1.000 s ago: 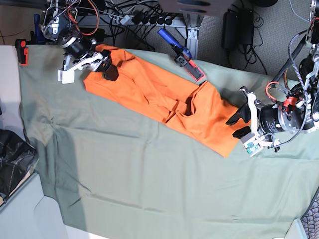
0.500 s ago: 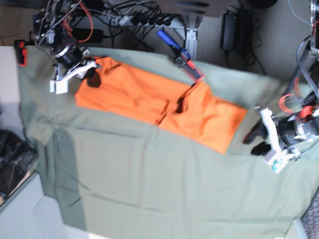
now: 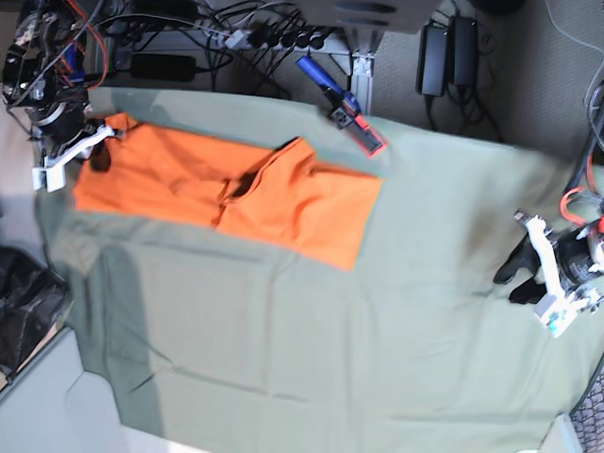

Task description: Fold the T-shirt properly

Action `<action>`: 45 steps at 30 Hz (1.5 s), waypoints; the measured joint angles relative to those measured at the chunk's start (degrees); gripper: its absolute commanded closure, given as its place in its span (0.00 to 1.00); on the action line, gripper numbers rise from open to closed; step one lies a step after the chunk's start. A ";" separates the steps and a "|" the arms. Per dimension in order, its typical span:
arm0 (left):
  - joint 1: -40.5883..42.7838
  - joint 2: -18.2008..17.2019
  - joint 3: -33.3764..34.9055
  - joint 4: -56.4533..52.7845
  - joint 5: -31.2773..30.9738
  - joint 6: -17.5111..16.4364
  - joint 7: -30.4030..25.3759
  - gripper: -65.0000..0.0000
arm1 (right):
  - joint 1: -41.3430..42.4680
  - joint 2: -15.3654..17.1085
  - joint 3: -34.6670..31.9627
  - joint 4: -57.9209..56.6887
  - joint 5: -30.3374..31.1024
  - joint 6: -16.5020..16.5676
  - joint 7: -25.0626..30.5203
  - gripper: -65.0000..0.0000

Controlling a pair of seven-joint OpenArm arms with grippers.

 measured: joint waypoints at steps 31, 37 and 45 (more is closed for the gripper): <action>3.65 -5.38 -8.39 -0.02 -1.44 0.00 0.83 0.56 | 6.27 -29.05 -13.05 18.10 2.89 0.02 -0.66 1.00; 3.65 -6.05 -8.39 -0.02 -1.53 0.00 0.85 0.56 | 7.43 -31.28 -20.24 18.10 -3.61 0.04 0.02 1.00; 3.65 -6.14 -8.39 -0.02 -2.60 0.00 0.85 0.56 | 7.41 -31.74 -28.81 18.10 -9.84 0.02 0.79 0.34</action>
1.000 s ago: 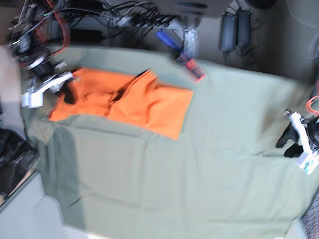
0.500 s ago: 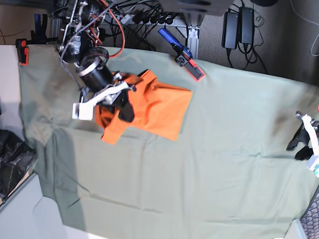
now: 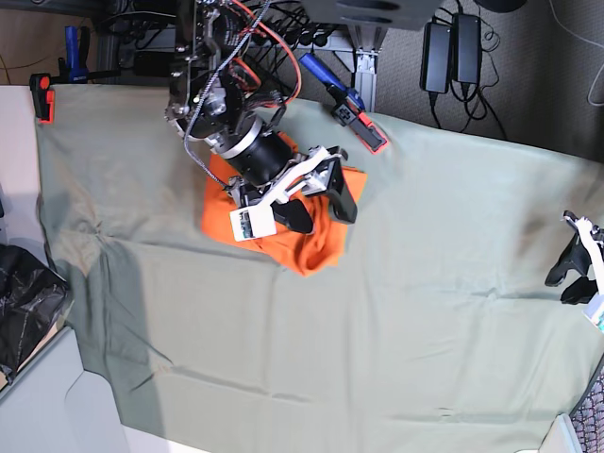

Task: Fold the T-shirt properly
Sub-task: 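Grasp the folded end with the right gripper and fold it over the bundle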

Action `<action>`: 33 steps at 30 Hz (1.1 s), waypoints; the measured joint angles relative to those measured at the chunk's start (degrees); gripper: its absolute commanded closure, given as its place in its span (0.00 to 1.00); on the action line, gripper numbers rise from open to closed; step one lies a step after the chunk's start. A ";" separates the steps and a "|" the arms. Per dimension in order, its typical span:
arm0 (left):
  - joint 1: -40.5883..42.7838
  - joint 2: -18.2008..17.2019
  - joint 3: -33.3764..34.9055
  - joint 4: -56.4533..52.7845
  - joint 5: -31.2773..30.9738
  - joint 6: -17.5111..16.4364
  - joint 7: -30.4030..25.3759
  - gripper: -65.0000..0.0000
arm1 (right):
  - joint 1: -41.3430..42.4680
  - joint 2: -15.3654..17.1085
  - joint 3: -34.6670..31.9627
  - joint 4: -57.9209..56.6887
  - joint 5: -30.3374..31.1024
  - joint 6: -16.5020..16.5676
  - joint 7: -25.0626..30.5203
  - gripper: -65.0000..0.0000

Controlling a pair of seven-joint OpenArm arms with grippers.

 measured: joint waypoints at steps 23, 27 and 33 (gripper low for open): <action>4.09 5.42 19.26 13.88 -1.20 -5.20 -3.56 1.00 | 12.52 0.28 16.13 0.02 -6.08 0.00 6.27 1.00; 4.13 10.38 32.44 12.48 14.27 -5.20 -9.40 1.00 | 15.23 1.66 21.73 -1.38 -8.55 0.02 6.49 1.00; 1.84 15.28 45.88 3.56 25.92 -5.27 -14.93 1.00 | 19.12 7.30 22.21 -18.43 -8.57 0.00 8.31 1.00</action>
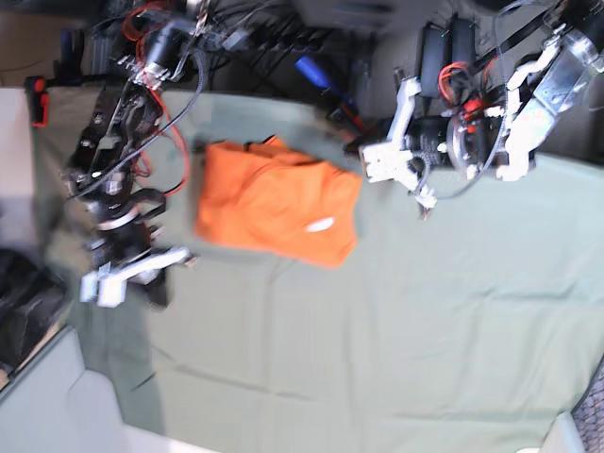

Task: Fold the T-shirt properly
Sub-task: 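Grasp the folded end with the right gripper and fold it over the bundle, then press and square the folded bundle's sides with both grippers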

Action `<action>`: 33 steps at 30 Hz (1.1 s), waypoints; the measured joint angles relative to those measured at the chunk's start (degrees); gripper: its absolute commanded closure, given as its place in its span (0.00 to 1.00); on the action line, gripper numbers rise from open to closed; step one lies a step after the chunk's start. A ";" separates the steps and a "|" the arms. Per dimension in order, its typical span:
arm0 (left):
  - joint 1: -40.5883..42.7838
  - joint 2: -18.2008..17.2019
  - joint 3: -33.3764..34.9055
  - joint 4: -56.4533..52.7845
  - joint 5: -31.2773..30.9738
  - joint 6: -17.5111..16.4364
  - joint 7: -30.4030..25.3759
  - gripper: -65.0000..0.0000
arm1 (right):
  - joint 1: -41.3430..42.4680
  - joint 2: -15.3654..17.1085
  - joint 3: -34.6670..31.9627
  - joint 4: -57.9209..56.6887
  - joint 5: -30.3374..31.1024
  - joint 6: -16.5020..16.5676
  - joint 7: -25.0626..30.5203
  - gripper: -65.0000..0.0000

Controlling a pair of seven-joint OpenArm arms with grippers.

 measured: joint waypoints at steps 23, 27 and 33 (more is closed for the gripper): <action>-17.90 4.35 6.03 -28.26 8.98 1.62 -13.57 1.00 | 2.03 12.20 -17.55 -12.15 6.43 0.02 -6.60 1.00; -22.05 2.21 5.88 -31.54 9.62 2.03 -14.69 1.00 | 0.72 13.31 -17.55 -11.91 12.37 0.09 -9.79 1.00; -28.85 2.27 5.90 -37.53 13.05 3.45 -16.26 1.00 | -5.01 13.33 -17.59 -9.42 17.05 0.52 -9.62 1.00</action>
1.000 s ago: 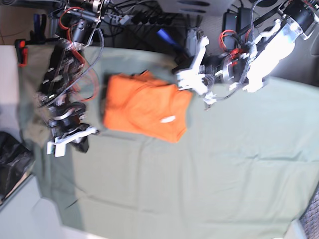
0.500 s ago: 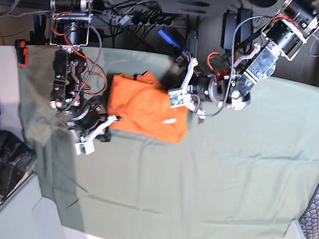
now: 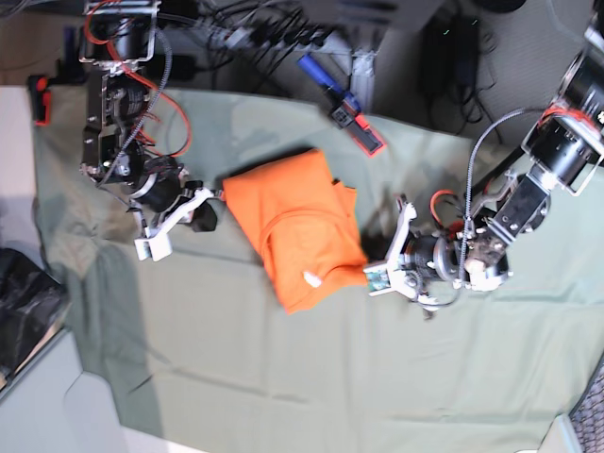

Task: Fold the T-shirt properly
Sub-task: 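Press and square the folded bundle's sides with both grippers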

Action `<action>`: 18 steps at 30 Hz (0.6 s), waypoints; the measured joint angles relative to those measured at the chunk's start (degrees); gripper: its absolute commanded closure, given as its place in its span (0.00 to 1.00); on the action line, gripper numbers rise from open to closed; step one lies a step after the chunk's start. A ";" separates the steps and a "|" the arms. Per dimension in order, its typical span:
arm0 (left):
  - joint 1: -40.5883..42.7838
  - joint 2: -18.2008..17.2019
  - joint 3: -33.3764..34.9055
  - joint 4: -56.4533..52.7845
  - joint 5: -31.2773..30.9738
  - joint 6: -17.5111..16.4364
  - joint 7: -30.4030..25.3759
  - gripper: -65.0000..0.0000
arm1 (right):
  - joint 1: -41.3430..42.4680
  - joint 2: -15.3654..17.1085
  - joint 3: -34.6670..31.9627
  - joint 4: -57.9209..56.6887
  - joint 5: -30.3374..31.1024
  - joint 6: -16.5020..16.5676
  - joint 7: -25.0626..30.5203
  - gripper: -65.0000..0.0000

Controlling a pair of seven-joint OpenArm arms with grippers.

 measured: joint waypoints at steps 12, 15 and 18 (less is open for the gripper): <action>-4.42 3.10 0.02 -6.29 0.35 0.35 -0.39 1.00 | -11.41 -5.31 0.00 14.01 -0.09 0.13 -0.66 1.00; -4.59 2.89 0.02 -6.32 0.15 0.76 0.28 1.00 | -12.66 -6.54 0.00 15.61 -0.26 0.13 -1.27 1.00; -4.57 1.86 -0.81 -6.25 -0.42 2.69 1.22 1.00 | -14.12 -6.51 0.00 16.65 -0.63 0.13 -1.29 1.00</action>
